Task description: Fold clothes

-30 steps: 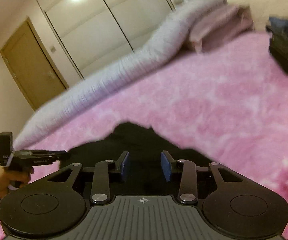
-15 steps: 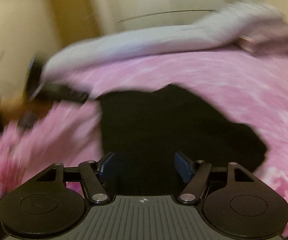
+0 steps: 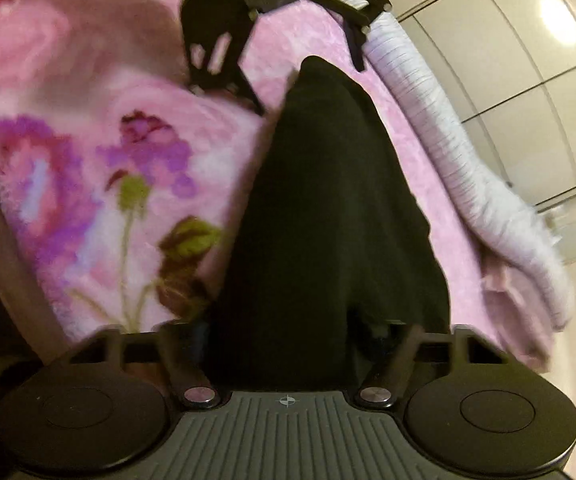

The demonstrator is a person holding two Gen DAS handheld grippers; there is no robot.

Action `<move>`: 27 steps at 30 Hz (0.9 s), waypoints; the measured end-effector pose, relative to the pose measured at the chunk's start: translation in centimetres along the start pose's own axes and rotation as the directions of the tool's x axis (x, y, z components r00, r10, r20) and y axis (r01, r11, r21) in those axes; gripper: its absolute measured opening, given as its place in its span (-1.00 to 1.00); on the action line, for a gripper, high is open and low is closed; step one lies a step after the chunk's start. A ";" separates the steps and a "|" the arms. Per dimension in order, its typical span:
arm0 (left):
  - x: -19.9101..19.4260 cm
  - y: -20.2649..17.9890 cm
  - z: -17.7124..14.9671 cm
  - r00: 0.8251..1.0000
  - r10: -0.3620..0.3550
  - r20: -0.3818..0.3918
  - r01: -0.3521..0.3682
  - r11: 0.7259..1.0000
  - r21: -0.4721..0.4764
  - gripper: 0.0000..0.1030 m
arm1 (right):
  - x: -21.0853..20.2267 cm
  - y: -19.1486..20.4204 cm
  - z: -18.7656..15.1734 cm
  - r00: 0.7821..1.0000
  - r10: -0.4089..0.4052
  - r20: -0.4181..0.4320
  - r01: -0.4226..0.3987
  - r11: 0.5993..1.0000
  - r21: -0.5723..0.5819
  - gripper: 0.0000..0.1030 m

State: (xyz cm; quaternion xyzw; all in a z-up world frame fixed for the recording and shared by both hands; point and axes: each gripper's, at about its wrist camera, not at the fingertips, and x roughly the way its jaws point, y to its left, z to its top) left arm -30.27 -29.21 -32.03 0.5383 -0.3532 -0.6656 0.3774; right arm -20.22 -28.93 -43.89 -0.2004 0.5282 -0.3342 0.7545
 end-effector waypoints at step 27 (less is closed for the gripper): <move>3.5 8.4 5.3 0.991 -0.075 -0.113 0.074 0.997 -0.010 -0.35 | -0.5 -9.4 -5.9 0.959 -0.265 0.096 0.274 0.957 -0.091 -0.19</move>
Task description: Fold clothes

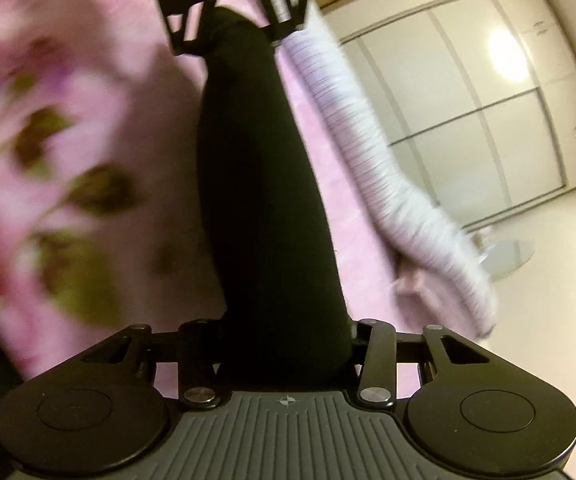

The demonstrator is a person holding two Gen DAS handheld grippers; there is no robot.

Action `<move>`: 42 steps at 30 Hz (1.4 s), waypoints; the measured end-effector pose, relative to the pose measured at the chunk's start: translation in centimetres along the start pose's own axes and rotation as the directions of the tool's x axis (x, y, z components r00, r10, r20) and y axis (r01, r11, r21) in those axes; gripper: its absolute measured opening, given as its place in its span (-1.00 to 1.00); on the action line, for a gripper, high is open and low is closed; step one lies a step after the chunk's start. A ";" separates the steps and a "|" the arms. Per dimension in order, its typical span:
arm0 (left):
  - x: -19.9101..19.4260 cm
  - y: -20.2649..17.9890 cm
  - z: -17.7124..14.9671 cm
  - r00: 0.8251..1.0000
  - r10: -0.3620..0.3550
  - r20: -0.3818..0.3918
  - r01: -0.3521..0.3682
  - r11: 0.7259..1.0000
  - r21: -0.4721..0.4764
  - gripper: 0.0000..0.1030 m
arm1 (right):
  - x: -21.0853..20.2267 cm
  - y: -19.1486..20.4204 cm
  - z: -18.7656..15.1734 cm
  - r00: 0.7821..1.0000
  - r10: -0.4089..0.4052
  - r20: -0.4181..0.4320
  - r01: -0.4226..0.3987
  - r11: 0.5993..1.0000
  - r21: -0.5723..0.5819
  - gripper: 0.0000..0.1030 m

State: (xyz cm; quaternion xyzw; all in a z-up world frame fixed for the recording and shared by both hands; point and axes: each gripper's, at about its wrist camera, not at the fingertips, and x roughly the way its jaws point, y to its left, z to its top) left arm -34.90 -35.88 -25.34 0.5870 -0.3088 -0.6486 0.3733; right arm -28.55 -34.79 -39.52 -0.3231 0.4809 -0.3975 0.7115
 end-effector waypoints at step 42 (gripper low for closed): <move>-8.7 4.8 -10.3 0.979 -0.198 0.054 0.115 0.310 -0.944 -0.04 | 1.6 -7.2 3.1 0.927 0.268 0.262 -0.372 0.571 0.732 0.13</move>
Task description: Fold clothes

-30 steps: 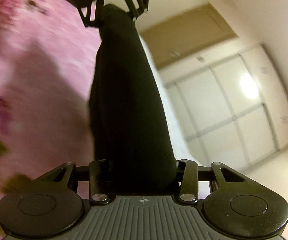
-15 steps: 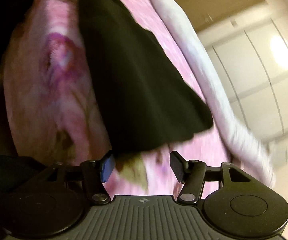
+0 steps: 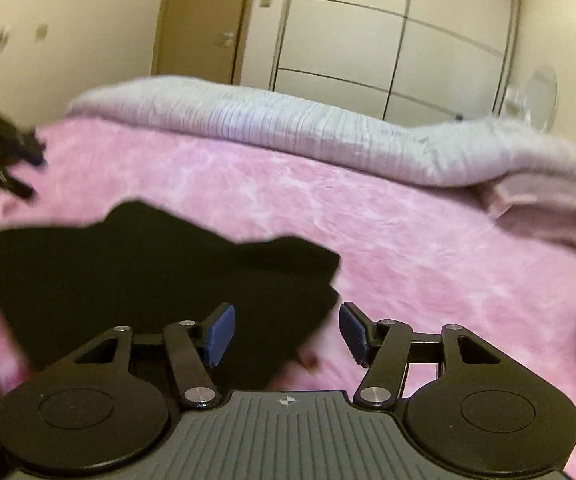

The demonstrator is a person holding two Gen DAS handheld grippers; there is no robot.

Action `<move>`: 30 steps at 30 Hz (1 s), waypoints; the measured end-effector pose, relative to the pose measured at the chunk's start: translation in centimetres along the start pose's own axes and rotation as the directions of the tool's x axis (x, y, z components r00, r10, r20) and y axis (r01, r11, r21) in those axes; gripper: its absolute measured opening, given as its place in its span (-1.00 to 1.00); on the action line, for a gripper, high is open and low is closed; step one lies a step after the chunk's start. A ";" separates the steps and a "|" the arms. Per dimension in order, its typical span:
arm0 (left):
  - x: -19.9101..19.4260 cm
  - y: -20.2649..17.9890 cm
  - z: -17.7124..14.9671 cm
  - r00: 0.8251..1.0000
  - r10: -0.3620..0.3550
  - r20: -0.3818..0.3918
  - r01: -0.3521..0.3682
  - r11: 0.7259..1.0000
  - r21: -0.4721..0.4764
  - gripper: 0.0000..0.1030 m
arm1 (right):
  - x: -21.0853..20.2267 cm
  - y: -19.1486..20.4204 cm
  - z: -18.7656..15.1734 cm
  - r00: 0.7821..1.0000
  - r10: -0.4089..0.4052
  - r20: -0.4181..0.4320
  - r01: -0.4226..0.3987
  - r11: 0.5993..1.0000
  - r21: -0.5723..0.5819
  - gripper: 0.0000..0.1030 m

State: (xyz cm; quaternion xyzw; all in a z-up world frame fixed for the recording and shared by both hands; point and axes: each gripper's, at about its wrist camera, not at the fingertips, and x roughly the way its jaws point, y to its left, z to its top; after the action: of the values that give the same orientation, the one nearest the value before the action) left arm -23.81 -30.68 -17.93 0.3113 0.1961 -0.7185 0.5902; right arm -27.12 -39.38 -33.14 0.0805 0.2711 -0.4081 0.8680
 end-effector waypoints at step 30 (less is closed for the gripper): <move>7.0 7.9 -2.4 0.998 0.015 -0.060 -0.029 0.971 -0.238 -0.79 | 4.7 -5.6 2.5 0.990 0.034 -0.140 0.013 0.948 0.319 -0.41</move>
State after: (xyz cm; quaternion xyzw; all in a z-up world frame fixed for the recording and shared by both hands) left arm -16.40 -35.92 -23.76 0.2606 0.2946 -0.6739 0.6255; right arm -27.89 -47.07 -33.15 0.2505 0.2627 -0.4350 0.8240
